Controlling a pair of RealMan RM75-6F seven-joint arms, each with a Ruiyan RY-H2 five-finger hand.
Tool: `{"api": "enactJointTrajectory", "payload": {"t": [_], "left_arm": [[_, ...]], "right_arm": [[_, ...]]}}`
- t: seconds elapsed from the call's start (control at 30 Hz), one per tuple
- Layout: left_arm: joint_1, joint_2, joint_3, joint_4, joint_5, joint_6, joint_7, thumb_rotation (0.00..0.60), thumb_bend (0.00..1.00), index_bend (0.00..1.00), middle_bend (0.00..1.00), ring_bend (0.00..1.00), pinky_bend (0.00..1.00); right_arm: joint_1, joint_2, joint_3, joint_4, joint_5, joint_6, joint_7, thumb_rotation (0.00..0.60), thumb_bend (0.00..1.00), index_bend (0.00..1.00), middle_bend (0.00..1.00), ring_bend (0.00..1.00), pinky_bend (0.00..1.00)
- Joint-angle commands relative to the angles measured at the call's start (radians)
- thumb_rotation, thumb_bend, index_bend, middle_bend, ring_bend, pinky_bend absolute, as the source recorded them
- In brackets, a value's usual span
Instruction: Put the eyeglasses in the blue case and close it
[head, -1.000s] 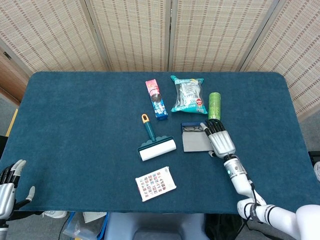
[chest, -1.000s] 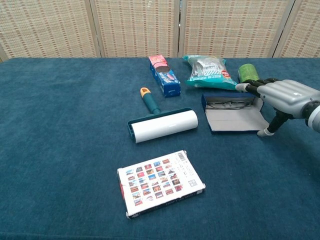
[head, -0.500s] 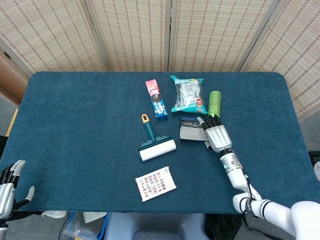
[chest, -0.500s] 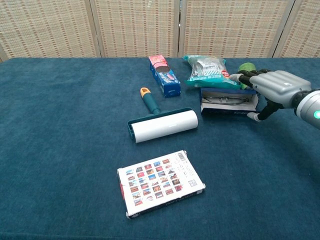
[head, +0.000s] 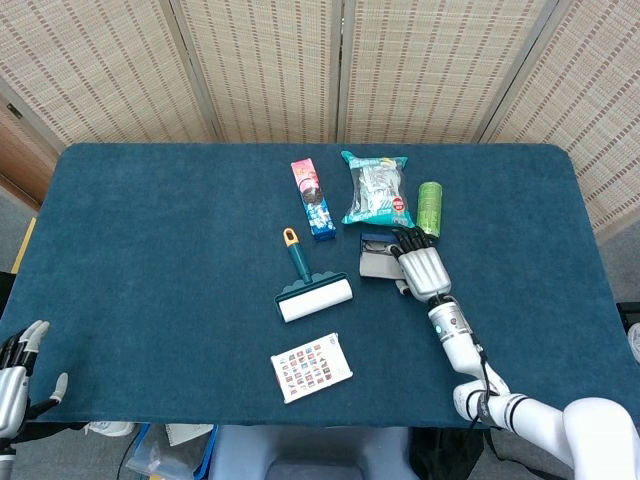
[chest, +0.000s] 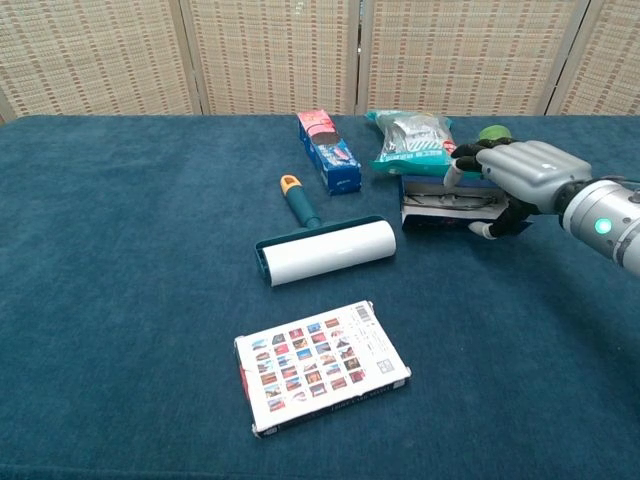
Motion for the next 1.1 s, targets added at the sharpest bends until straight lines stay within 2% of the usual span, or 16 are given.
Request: {"api": "enactJointTrajectory", "payload": {"t": [0.03,0.43,0.7,0.83,1.1], "left_arm": [[0.000,-0.001,0.001,0.002,0.001,-0.001,0.001,0.600,0.40,0.00,0.00,0.00,0.00],[-0.003,-0.005,-0.001,0.007,0.002,-0.004,-0.003,0.600,0.40,0.00,0.00,0.00,0.00],[-0.003,-0.006,0.000,0.008,0.001,-0.006,-0.002,0.600,0.40,0.00,0.00,0.00,0.00],[-0.003,-0.004,-0.001,0.007,0.002,-0.004,-0.003,0.600,0.40,0.00,0.00,0.00,0.00],[-0.008,-0.002,0.000,-0.006,0.019,0.001,0.005,0.600,0.40,0.00,0.00,0.00,0.00]], "right_arm": [[0.002,-0.009,-0.004,0.016,-0.008,0.003,0.009,0.600,0.30,0.48,0.15,0.00,0.00],[0.000,-0.018,-0.010,0.043,-0.018,0.006,0.029,0.600,0.34,0.59,0.21,0.02,0.00],[-0.001,-0.014,-0.017,0.040,-0.024,0.001,0.030,0.600,0.43,0.63,0.23,0.03,0.00],[-0.023,0.017,-0.039,-0.019,-0.051,0.030,0.033,0.600,0.47,0.63,0.23,0.03,0.00],[-0.122,0.152,-0.118,-0.250,-0.105,0.131,-0.010,0.600,0.48,0.63,0.24,0.03,0.00]]}}
